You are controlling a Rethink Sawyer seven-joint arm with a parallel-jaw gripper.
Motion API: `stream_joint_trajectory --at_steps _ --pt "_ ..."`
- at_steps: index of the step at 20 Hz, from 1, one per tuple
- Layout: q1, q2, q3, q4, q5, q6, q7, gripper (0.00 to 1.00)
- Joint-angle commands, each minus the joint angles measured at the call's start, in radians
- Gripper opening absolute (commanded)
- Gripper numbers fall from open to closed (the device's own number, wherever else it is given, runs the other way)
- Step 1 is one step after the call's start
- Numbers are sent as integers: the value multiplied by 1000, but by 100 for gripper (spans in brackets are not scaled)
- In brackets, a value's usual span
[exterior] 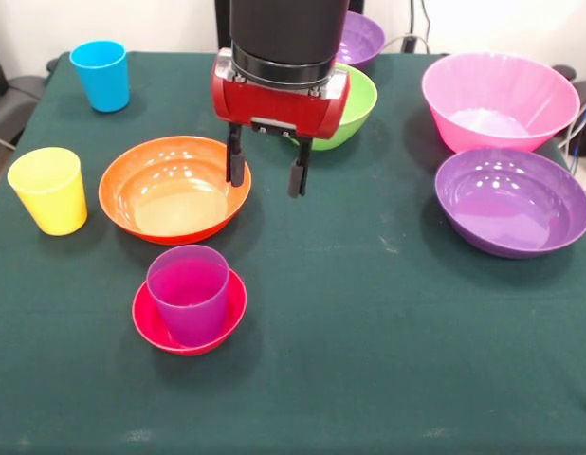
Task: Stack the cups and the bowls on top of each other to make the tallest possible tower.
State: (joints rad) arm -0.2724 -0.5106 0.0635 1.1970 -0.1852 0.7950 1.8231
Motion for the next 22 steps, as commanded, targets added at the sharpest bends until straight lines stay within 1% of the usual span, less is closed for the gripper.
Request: stream_joint_trajectory --at_steps 1,4,13,22 --pt "6 -6 17 146 -9 -72 101 100" --pt "1 -3 14 163 -6 -85 105 100" --pt "3 38 -14 199 -27 -199 131 100" --pt "-2 70 -32 208 -24 -260 114 100"
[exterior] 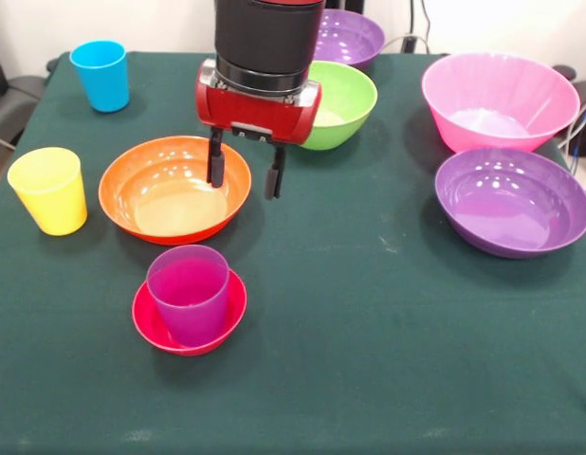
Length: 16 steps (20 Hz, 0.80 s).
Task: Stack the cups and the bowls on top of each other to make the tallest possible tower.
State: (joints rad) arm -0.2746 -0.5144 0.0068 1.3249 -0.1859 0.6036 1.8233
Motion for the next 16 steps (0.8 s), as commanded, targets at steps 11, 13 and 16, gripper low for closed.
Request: stream_joint_trajectory --at_steps 11,13,16 --pt "23 113 -8 79 -22 -127 133 100" --pt "28 120 -15 79 -21 -137 138 100" --pt "34 133 -22 80 -24 -169 137 100"
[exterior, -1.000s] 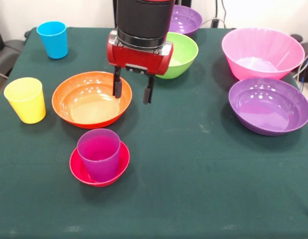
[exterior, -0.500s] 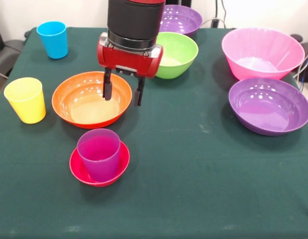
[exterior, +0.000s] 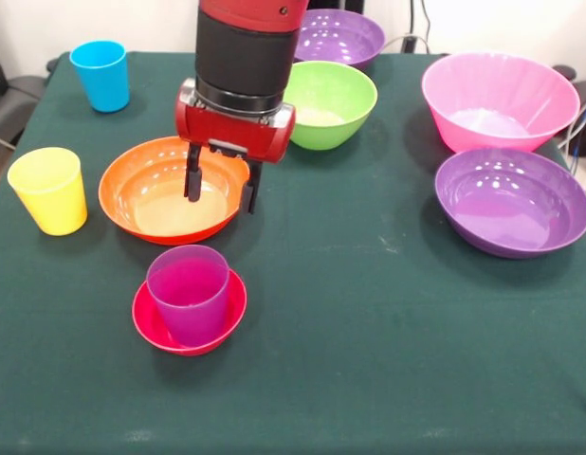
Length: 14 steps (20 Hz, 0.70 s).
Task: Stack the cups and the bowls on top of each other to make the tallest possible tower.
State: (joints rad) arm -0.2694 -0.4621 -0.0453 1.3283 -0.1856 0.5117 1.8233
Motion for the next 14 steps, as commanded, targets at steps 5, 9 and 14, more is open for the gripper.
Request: stream_joint_trajectory --at_steps 5,9,14 --pt "49 96 11 90 -19 -102 153 100" --pt "75 111 -17 105 -5 -136 191 100" --pt "101 119 -43 113 19 -146 219 100"
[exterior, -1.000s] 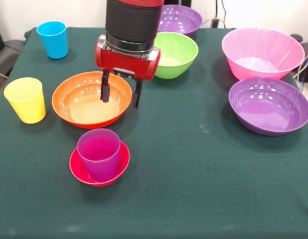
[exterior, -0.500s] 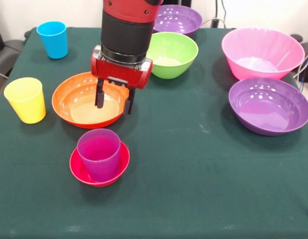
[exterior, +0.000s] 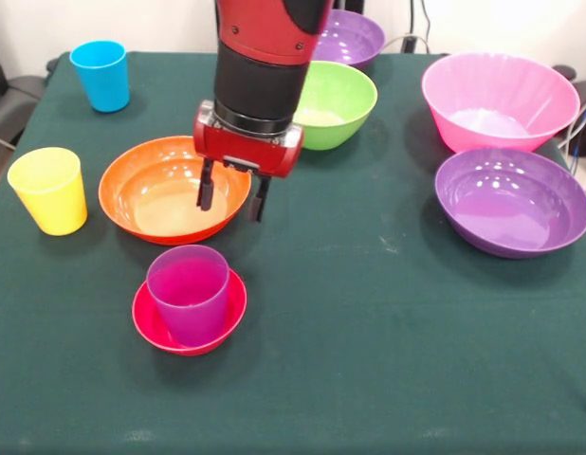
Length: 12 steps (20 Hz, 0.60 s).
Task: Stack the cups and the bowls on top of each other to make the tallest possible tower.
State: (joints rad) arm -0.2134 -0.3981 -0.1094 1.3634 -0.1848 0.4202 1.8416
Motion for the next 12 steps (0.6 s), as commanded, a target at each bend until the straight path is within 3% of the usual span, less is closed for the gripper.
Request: stream_joint_trajectory --at_steps 1,12 --pt "51 53 16 82 23 -51 205 100" --pt "38 -33 29 121 20 18 138 100"
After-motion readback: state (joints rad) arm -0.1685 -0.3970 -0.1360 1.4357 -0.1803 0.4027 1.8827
